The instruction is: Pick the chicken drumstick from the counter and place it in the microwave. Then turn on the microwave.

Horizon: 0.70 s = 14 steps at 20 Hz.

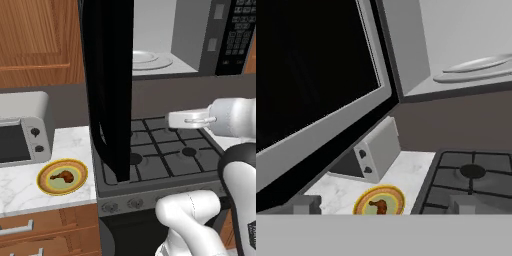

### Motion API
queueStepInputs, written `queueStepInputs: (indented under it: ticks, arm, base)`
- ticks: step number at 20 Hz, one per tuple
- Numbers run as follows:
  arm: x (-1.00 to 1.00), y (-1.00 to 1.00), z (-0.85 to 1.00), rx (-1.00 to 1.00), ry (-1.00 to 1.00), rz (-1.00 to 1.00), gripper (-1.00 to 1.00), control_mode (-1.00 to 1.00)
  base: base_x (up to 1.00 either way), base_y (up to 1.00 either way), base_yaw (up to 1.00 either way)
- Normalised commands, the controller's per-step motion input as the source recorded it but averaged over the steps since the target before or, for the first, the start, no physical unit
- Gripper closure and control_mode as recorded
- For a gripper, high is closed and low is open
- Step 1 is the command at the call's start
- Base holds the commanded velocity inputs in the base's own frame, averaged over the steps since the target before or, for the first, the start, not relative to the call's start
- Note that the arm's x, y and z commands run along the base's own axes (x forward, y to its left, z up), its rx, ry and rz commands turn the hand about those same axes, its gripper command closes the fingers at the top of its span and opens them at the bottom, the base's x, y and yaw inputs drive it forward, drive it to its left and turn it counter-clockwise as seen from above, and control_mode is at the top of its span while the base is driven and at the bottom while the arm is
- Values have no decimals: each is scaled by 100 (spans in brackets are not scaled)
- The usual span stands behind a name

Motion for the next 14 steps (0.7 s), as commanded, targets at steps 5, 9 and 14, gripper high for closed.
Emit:
queueStepInputs:
  ticks: [5, 9, 14]
  arm:
    - [1, 0, -19, -6, 4, -3, -100, -100]
    - [0, 0, -22, -5, 3, -3, -100, -100]
    - [0, 0, -18, -6, 5, -3, -100, -100]
  base:
    - [0, 0, 0]
    - [0, 0, 0]
    - [0, 0, 0]
